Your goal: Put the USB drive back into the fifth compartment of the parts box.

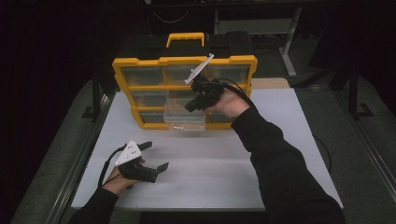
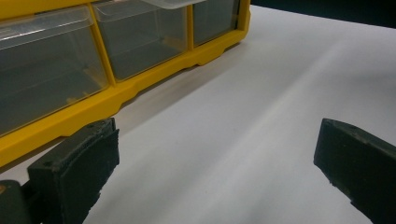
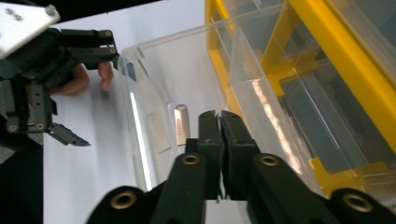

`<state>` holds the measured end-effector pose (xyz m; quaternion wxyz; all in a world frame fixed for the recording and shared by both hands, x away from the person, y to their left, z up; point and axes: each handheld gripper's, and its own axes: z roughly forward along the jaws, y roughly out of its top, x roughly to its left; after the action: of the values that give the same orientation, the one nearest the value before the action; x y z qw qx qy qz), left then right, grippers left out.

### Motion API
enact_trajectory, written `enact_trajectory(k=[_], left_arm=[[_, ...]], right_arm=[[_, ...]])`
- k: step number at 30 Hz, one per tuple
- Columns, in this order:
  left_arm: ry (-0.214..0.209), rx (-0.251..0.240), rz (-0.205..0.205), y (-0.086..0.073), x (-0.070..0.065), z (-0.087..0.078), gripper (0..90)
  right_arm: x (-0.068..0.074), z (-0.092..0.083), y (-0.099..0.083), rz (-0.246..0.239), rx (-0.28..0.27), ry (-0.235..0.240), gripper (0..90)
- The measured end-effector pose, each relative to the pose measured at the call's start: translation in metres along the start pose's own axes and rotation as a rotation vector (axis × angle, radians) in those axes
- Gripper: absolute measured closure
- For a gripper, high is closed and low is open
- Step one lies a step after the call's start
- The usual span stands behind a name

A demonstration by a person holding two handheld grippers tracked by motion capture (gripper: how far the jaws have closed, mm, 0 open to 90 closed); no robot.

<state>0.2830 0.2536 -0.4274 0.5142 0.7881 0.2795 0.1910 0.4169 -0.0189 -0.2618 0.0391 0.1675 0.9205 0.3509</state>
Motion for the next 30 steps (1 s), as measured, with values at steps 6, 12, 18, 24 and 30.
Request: enact_trajectory(k=[6, 12, 18, 24, 30], left_arm=[[-0.001, 0.002, 0.001, 0.0, 0.0, 0.0, 0.0], [-0.001, 0.003, 0.001, 0.0, 0.0, 0.0, 0.0], [-0.002, 0.005, 0.001, 0.0, 0.0, 0.0, 0.0], [-0.002, 0.004, -0.001, 0.0, 0.0, 0.001, 0.0], [-0.001, 0.004, -0.003, 0.0, 0.0, 0.0, 0.0]], right_arm=[[0.005, -0.009, 0.0, 0.006, -0.027, 0.019, 88.8], [0.011, -0.017, -0.002, 0.012, -0.057, 0.05, 88.8], [0.022, -0.018, -0.004, 0.004, -0.061, 0.068, 88.8], [0.031, -0.016, -0.007, -0.011, -0.064, 0.085, 88.8], [0.043, -0.012, -0.012, -0.026, -0.054, 0.099, 88.8]])
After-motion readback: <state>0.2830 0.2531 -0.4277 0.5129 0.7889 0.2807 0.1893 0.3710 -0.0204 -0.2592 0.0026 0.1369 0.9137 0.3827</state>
